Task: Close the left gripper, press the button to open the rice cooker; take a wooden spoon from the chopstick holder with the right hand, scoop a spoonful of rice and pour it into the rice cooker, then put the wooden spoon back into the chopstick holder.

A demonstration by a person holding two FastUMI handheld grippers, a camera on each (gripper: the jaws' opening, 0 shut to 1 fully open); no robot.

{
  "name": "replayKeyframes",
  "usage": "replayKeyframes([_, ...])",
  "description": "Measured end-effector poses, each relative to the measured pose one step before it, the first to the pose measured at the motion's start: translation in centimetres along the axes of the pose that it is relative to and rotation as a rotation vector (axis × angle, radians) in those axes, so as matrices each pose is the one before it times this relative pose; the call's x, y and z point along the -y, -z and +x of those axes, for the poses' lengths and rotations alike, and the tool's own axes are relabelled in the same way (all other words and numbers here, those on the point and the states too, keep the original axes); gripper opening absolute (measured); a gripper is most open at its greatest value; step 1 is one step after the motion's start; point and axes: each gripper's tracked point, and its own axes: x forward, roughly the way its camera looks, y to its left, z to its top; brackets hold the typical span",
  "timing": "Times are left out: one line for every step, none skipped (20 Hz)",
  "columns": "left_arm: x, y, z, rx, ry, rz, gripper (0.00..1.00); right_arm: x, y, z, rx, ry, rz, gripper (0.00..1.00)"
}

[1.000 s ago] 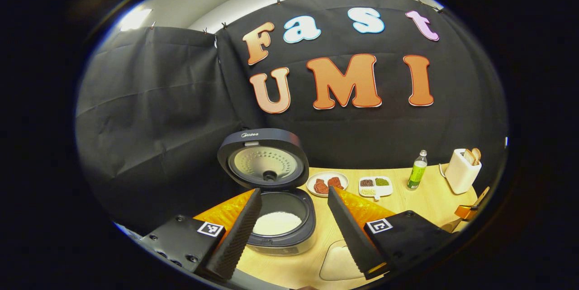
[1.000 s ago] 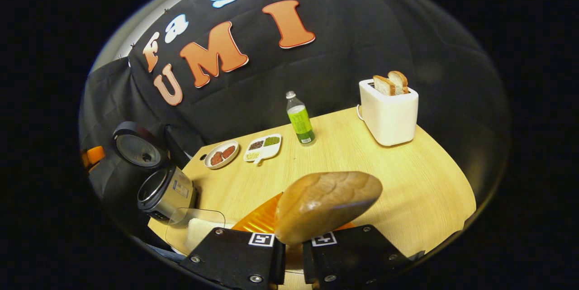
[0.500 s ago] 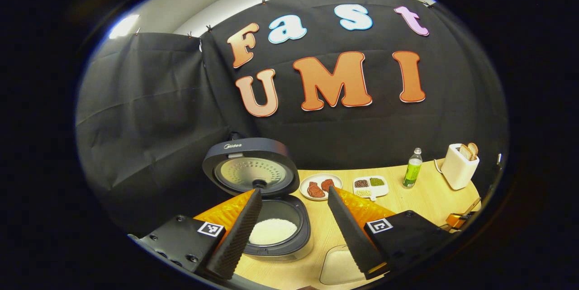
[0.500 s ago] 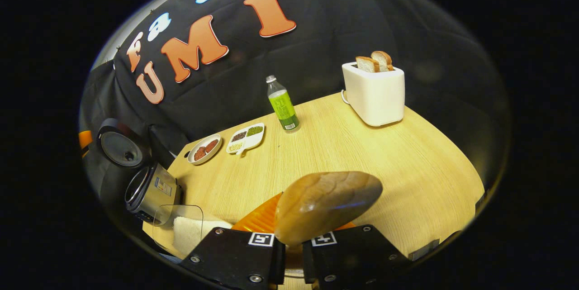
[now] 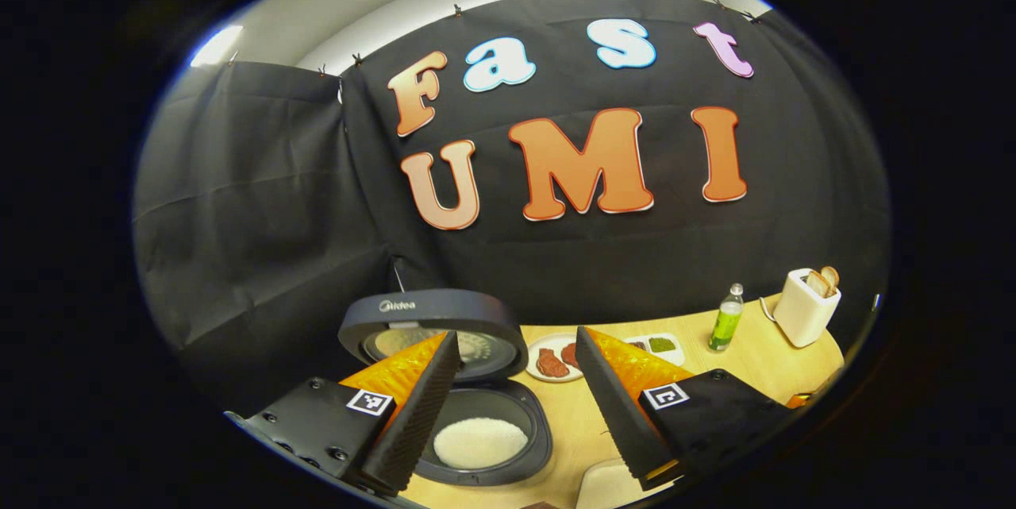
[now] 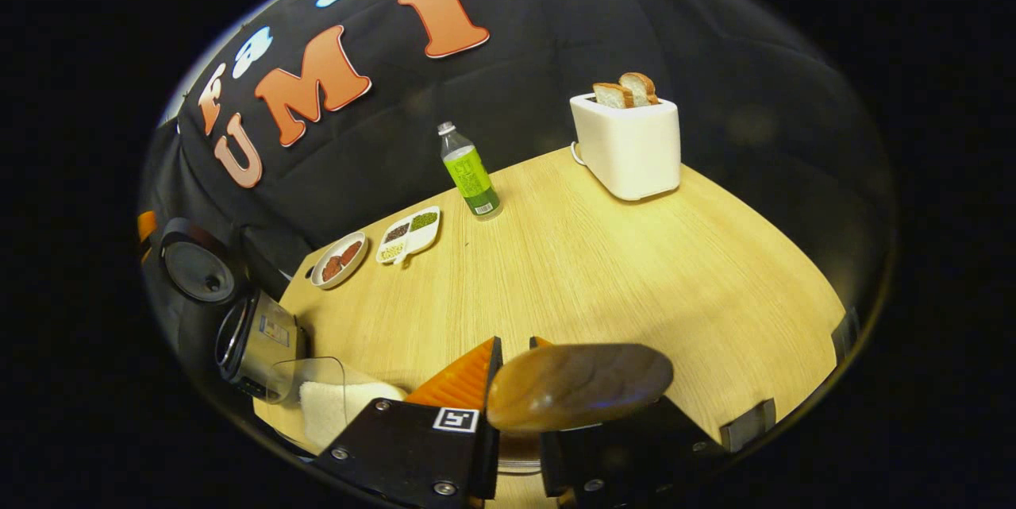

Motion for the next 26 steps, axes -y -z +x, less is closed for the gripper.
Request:
replayKeyframes([-0.899,-0.638,0.567,0.01367,-0.01120,-0.01149,0.99,0.090,-0.152,-0.088,-0.00949,0.00080,0.01677,0.12])
replayKeyframes([-0.878,-0.552,0.594,0.01162,-0.00894,-0.01297,0.99,0.242,-0.147,-0.023,-0.00415,0.01087,0.00646,0.21])
replayKeyframes([-0.988,-0.587,0.638,0.01238,-0.01485,-0.00941,0.99,0.489,-0.109,-0.142,0.00049,0.01867,-0.00160,0.26])
replayKeyframes([-0.939,-0.529,0.642,0.01191,-0.01494,-0.00481,1.00,0.397,-0.329,-0.195,0.00630,0.01514,-0.00557,0.33])
replayKeyframes([-0.831,-0.499,0.707,0.00838,-0.01293,0.00046,1.00,0.384,-0.518,-0.433,0.00833,0.01488,-0.00436,0.36])
replayKeyframes([-0.723,-0.357,0.625,0.00402,-0.01348,0.00297,1.00,0.301,-0.456,-0.349,0.00835,0.01262,-0.00179,0.51])
replayKeyframes([-0.721,-0.551,0.791,0.00985,-0.00929,-0.00470,1.00,0.275,-0.604,-0.573,0.01380,0.00839,0.00007,0.52])
replayKeyframes([-0.383,-0.571,0.772,0.00692,-0.00257,-0.00497,1.00,0.380,-0.726,-0.471,0.01533,0.01454,-0.00026,0.44])
replayKeyframes([-0.489,-0.271,0.970,-0.00234,-0.01124,0.00401,1.00,0.411,-0.695,-0.264,0.01570,0.01909,-0.00027,0.56])
replayKeyframes([-0.772,0.084,0.970,-0.01014,-0.01430,0.00372,0.97,0.531,-0.611,-0.252,0.00727,0.02629,-0.00463,0.61])
replayKeyframes([-0.385,0.228,1.035,-0.02090,-0.00699,-0.00637,0.93,0.458,-0.735,-0.445,0.01625,0.01693,-0.00421,0.55])
replayKeyframes([-0.336,0.232,0.946,-0.02226,-0.00557,-0.01912,0.90,0.175,-1.126,-0.566,0.02647,0.00922,-0.00162,0.70])
replayKeyframes([0.078,0.610,0.960,-0.03772,0.01005,-0.01971,0.89,0.151,-1.095,-0.533,0.02344,0.00795,-0.00178,0.71])
replayKeyframes([0.242,0.976,0.697,-0.04399,0.01177,-0.01102,0.89,0.141,-0.946,-0.481,0.02062,0.00658,-0.00183,0.75])
replayKeyframes([-0.141,0.600,0.860,-0.03815,0.00185,0.00205,0.90,0.162,-0.974,-0.437,0.02308,0.00541,-0.00312,0.76])
replayKeyframes([-0.290,0.640,1.047,-0.04184,-0.00261,0.02081,0.90,0.083,-1.109,-0.525,0.02216,0.00156,-0.00383,0.77])
replayKeyframes([-0.313,0.460,0.896,-0.03346,-0.00551,0.02766,0.95,0.054,-0.892,-0.458,0.01948,0.00258,-0.00552,0.77])
replayKeyframes([-0.254,0.469,0.863,-0.04349,-0.00369,0.02532,1.00,0.021,-0.777,-0.446,0.01547,-0.00148,-0.00849,0.77])
replayKeyframes([0.059,0.461,0.653,-0.03288,0.00584,0.01108,0.95,-0.019,-0.580,-0.398,0.01464,-0.00162,-0.01253,0.77])
replayKeyframes([0.163,0.430,0.508,-0.03052,0.01061,-0.00136,0.90,-0.102,-0.431,-0.290,0.01171,-0.00130,-0.01479,0.77])
replayKeyframes([0.306,0.733,0.442,-0.03954,0.01448,-0.00858,1.00,-0.031,-0.304,-0.193,0.00890,0.00157,-0.01506,0.77])
replayKeyframes([0.203,0.088,0.194,-0.01503,0.01176,-0.00960,0.90,-0.113,-0.196,-0.179,0.00596,0.00225,-0.01365,0.77])
replayKeyframes([0.102,0.164,0.208,-0.00883,0.00571,0.00261,0.90,-0.212,-0.227,-0.198,0.00557,-0.00290,-0.00796,0.77])
replayKeyframes([0.169,0.250,-0.107,-0.01464,0.00534,0.00947,0.90,-0.171,-0.056,-0.015,0.00002,-0.00144,-0.00579,0.77])
replayKeyframes([0.092,0.269,0.083,-0.01461,0.00389,-0.00875,0.90,-0.249,0.177,-0.069,-0.00320,-0.00643,-0.00661,0.77])
replayKeyframes([0.547,0.769,0.004,-0.02295,0.02501,-0.02005,0.90,-0.248,0.146,0.069,-0.00674,-0.00202,-0.00932,0.77])
